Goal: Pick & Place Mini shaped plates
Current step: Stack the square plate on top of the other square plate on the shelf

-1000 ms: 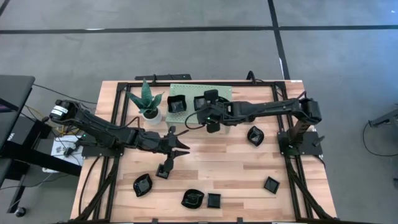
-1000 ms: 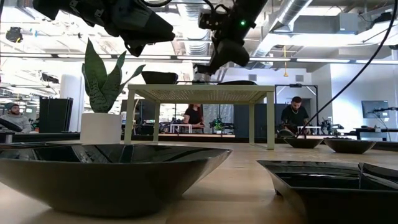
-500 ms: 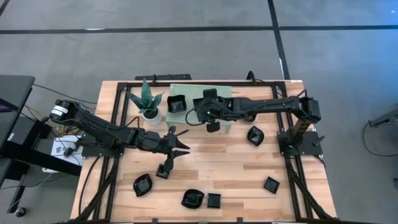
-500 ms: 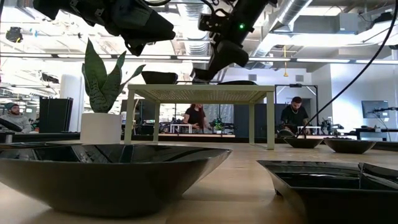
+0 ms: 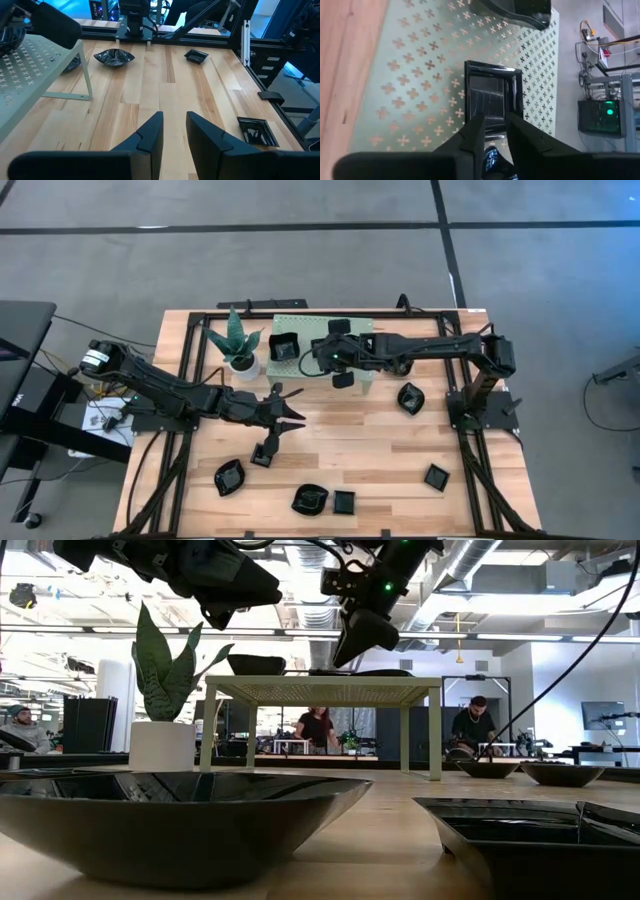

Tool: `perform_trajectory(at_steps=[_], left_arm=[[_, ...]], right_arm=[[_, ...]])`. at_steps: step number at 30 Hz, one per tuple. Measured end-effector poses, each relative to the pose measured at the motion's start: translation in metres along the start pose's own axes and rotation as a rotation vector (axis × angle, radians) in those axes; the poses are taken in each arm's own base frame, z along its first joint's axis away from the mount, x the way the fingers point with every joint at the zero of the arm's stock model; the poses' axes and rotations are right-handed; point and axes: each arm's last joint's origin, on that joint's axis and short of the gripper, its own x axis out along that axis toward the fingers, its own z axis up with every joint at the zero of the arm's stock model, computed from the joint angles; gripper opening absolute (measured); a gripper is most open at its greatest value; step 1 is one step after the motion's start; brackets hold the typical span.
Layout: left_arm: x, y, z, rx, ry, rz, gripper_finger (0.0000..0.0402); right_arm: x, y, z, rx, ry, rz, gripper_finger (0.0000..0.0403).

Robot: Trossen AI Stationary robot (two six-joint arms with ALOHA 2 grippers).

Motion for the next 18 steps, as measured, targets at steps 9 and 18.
perform_trajectory(at_steps=[9, 18], left_arm=[[0.000, 0.000, 0.000, -0.011, 0.000, 0.000, 0.0085], [-0.001, -0.005, 0.000, -0.087, 0.002, -0.078, 0.0085]], right_arm=[[-0.020, 0.024, 0.019, -0.007, -0.059, 0.032, 0.0082], [-0.093, 0.046, 0.023, -0.079, -0.046, 0.140, 0.0082]])
